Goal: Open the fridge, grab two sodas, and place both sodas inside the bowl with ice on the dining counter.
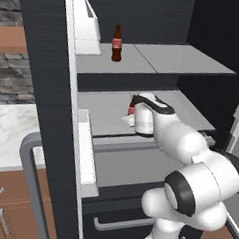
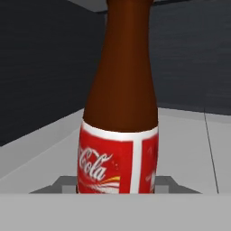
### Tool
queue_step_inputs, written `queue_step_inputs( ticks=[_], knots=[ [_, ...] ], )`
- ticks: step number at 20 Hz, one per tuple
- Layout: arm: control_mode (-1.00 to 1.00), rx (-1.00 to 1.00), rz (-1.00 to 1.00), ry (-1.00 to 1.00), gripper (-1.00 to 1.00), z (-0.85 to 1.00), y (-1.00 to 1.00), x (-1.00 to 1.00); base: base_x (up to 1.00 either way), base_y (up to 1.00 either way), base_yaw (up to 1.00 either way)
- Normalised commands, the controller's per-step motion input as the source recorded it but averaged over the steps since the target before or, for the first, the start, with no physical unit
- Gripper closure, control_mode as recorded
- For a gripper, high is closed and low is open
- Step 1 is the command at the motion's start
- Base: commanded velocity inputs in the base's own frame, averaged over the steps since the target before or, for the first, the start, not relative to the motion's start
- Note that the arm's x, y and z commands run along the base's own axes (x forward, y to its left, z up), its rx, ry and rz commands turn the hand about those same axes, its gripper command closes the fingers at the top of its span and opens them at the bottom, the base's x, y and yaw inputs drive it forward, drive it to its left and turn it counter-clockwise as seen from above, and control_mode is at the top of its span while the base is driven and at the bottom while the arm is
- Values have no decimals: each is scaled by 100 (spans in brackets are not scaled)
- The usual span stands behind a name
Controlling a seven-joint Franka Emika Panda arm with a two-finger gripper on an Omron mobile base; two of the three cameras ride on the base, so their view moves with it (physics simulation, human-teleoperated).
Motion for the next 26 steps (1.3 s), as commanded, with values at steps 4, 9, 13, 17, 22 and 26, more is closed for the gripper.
queue_step_inputs(
  ticks=[4,9,13,17,22,26],
  knots=[
    [-100,0,0,1,100,59,0,-31,0,0,0],
    [-100,0,0,4,100,55,0,-42,0,0,0],
    [-100,0,0,9,100,62,-4,-47,0,0,0],
    [-100,0,0,15,100,72,-5,-45,0,0,0],
    [-100,0,0,19,100,46,-5,-48,0,0,0],
    [-100,-4,0,20,100,10,-2,-54,0,0,0]
  ],
)
